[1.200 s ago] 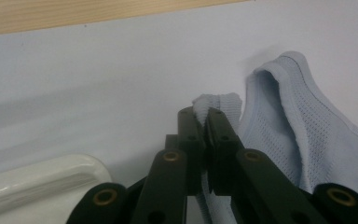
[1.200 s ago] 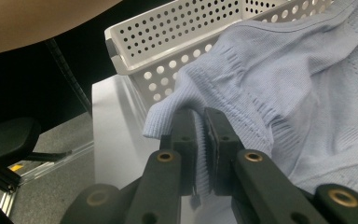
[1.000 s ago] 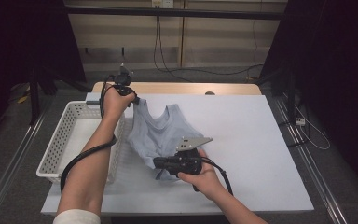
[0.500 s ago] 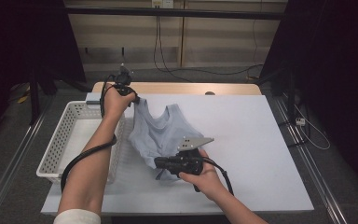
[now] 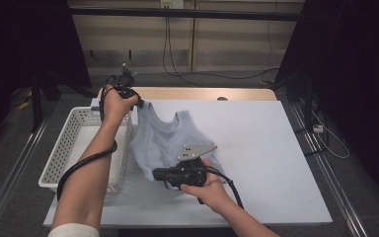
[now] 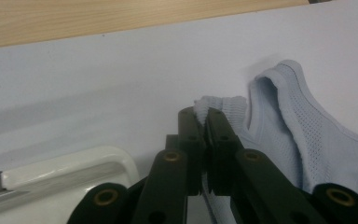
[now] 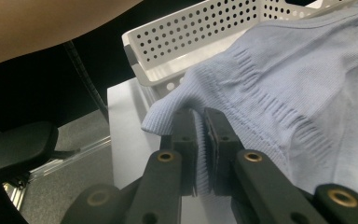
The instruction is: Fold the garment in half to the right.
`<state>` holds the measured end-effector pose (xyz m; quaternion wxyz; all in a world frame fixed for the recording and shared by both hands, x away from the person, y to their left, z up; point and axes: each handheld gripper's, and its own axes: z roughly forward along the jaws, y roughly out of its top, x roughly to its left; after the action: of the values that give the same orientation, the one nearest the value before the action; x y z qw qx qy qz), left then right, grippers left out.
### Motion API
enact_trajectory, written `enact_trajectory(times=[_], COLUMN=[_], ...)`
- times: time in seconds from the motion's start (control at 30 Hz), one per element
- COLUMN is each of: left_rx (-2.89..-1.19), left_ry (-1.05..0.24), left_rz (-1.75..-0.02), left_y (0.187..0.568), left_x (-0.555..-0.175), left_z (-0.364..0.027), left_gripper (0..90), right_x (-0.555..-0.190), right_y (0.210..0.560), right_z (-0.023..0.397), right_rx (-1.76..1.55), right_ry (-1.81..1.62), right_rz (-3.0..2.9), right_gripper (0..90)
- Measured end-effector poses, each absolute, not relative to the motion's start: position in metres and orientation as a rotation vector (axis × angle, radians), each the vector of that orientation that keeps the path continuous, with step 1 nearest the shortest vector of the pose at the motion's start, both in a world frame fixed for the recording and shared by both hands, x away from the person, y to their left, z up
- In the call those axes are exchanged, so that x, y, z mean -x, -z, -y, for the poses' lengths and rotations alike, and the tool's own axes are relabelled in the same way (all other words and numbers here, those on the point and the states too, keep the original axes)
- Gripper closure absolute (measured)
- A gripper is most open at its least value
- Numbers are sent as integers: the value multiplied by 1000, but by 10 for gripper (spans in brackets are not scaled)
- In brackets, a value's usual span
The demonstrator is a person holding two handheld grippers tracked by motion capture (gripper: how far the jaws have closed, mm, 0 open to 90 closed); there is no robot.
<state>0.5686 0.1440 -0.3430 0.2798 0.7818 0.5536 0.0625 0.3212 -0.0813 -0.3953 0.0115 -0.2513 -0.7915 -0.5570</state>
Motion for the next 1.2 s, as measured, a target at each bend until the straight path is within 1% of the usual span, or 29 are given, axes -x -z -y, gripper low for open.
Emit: enact_trajectory(times=[0.33, 0.47, 0.97, 1.2], left_rx=[-2093, -2092, -2133, -2133], left_ry=[-165, -159, -170, -183], left_rz=[-1490, -1498, -1477, -1478], left_y=[340, 339, 348, 351], left_x=[-567, -566, -572, -575], left_z=[-162, -166, -140, -132], left_gripper=[868, 868, 867, 866], right_x=[-322, -322, -324, -323], right_y=[385, 385, 400, 403], right_z=[61, 60, 110, 118], right_rx=[744, 747, 915, 940], right_ry=[1740, 1749, 1778, 1787], right_rz=[2438, 2429, 2385, 2381], right_gripper=[850, 851, 851, 851])
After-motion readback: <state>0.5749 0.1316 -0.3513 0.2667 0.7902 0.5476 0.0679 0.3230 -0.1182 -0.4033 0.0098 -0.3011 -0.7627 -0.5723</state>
